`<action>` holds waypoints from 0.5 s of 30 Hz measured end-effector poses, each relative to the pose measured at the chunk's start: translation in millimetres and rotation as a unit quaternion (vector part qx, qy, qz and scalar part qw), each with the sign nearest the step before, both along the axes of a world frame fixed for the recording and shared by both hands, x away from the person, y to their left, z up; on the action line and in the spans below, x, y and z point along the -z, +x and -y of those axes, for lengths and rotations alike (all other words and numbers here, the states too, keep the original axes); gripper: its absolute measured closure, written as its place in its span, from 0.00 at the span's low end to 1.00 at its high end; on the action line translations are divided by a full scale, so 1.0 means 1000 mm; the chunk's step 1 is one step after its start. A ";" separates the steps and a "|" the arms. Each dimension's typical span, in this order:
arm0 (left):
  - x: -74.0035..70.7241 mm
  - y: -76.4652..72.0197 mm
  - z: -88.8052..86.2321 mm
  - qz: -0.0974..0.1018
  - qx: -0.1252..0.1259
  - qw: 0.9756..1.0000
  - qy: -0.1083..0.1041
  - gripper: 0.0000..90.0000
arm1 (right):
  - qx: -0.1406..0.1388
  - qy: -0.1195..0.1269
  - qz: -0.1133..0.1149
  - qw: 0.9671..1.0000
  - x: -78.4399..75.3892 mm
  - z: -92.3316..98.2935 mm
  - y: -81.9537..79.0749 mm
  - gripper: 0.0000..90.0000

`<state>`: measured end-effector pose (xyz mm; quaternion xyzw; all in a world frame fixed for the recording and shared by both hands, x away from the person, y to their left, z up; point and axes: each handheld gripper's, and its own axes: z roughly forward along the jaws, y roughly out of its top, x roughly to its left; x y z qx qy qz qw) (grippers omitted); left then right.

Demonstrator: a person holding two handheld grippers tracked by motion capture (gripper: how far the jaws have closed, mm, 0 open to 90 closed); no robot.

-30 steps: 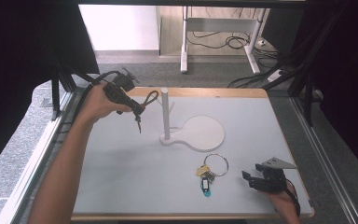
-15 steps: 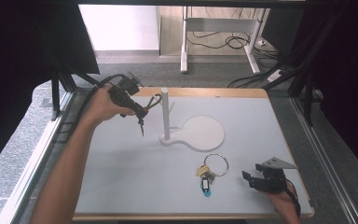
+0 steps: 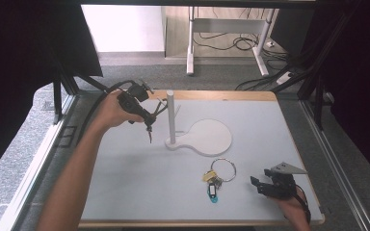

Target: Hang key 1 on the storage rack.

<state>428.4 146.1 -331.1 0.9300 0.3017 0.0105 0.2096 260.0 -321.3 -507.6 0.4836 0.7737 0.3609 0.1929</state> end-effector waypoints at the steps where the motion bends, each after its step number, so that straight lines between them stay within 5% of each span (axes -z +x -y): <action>1: 0.001 0.000 0.001 -0.001 0.000 1.000 -0.001 0.73 | 0.000 0.000 0.000 1.000 0.000 0.000 0.000 0.36; 6: 0.008 0.001 0.000 -0.007 -0.004 1.000 0.002 0.73 | 0.002 0.001 0.000 1.000 0.000 0.001 0.000 0.36; 15: 0.008 -0.005 -0.011 0.007 -0.029 0.999 -0.028 0.63 | 0.003 0.000 0.001 1.000 -0.001 0.001 0.000 0.36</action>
